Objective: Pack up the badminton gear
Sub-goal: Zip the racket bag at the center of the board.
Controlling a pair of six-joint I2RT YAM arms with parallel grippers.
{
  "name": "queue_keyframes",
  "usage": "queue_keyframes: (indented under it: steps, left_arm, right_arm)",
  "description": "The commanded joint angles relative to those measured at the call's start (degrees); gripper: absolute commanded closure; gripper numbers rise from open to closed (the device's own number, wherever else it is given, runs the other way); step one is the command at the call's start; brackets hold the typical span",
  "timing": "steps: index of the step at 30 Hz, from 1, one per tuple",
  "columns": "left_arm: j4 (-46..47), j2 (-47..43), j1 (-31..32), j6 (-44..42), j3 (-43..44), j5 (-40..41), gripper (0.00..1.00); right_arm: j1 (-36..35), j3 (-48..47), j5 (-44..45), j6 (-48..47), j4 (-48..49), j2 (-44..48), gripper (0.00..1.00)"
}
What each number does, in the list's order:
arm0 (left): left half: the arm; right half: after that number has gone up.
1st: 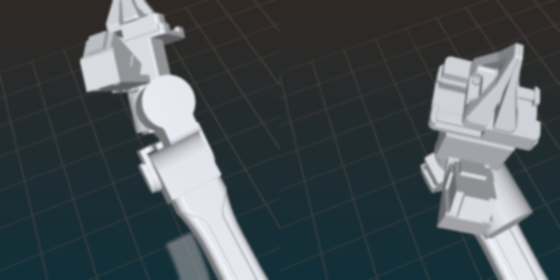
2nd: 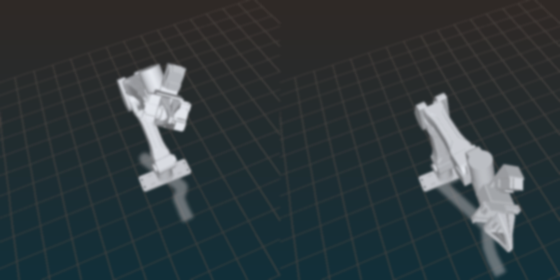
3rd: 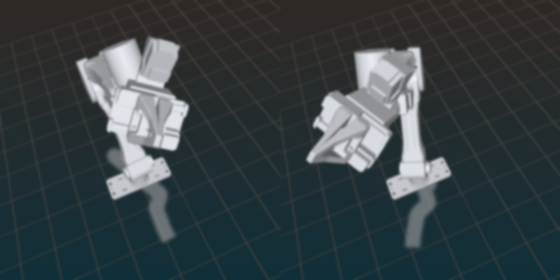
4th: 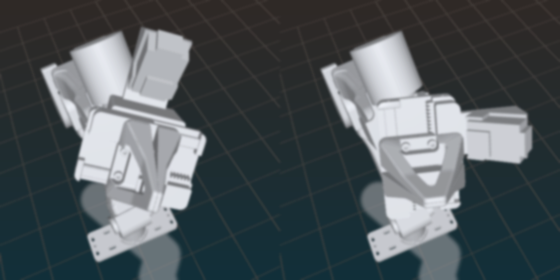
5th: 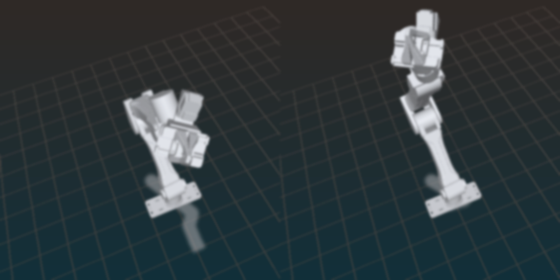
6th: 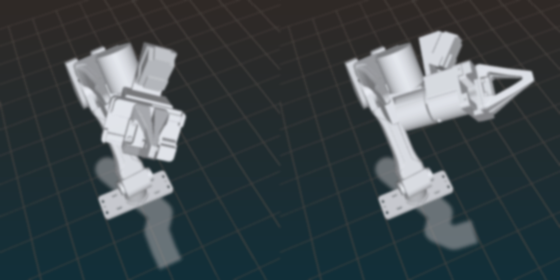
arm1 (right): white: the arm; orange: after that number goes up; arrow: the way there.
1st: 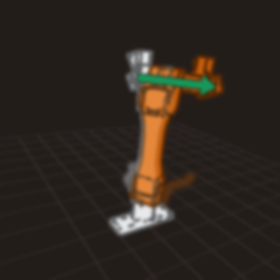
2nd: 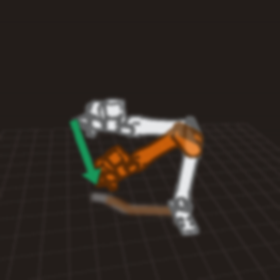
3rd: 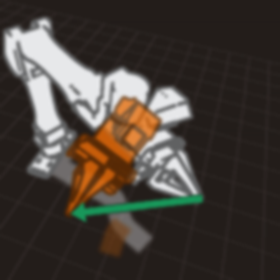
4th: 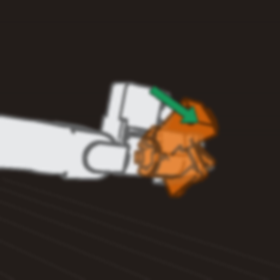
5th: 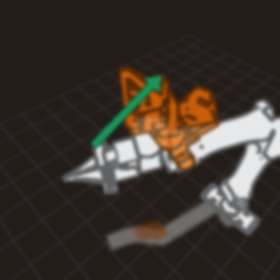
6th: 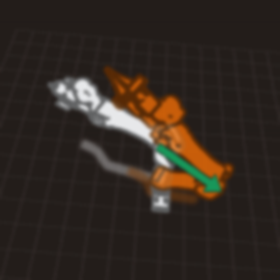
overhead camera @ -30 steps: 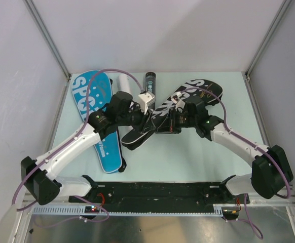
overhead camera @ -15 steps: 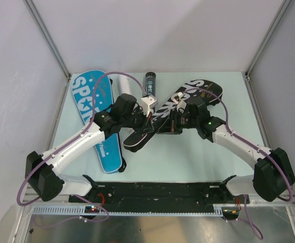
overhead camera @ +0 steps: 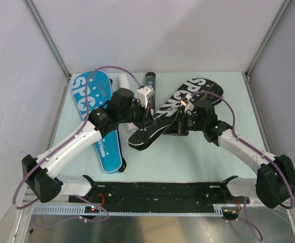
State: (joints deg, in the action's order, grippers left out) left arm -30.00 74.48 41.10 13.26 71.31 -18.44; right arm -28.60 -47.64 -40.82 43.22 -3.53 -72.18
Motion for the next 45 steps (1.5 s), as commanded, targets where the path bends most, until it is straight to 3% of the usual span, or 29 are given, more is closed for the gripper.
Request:
queue_keyframes:
  steps: [1, 7, 13, 18, 21, 24, 36, 45]
  left_arm:
    - [2.2, -5.3, -1.1, 3.1, 2.9, 0.7, 1.0]
    - [2.4, -5.8, -1.8, 5.3, 3.7, -7.1, 1.0]
    - [2.4, -7.6, -4.1, 3.6, 0.9, 4.3, 0.99]
    - [2.4, -5.6, -6.3, 4.3, -2.2, 10.7, 0.81]
    - [2.4, -4.6, -6.5, 3.4, -3.8, 8.4, 0.65]
    - [2.3, -7.2, -6.5, 1.3, -6.1, 6.1, 0.57]
    - [3.1, -33.1, -2.5, -30.2, -21.0, -4.8, 0.34]
    - [13.1, -31.4, 4.6, -35.8, -26.2, 0.1, 0.28]
  right_arm:
    - [3.6, 2.3, 1.9, -1.3, -1.1, 1.4, 1.0]
    - [5.9, 2.9, 0.6, -1.4, -1.0, 2.1, 1.0]
    - [7.4, 2.9, -0.5, -1.2, -1.2, 3.1, 1.0]
    - [8.8, 2.9, -2.0, 0.4, 0.3, 4.4, 1.0]
    - [10.0, 2.9, -3.3, 2.5, 2.5, 4.9, 1.0]
    - [11.3, 2.9, -3.8, 4.1, 4.2, 5.6, 1.0]
    - [16.8, 1.1, -6.6, 7.7, 5.6, 8.7, 1.0]
    - [17.3, -1.0, -8.2, 11.0, 8.4, 9.0, 1.0]
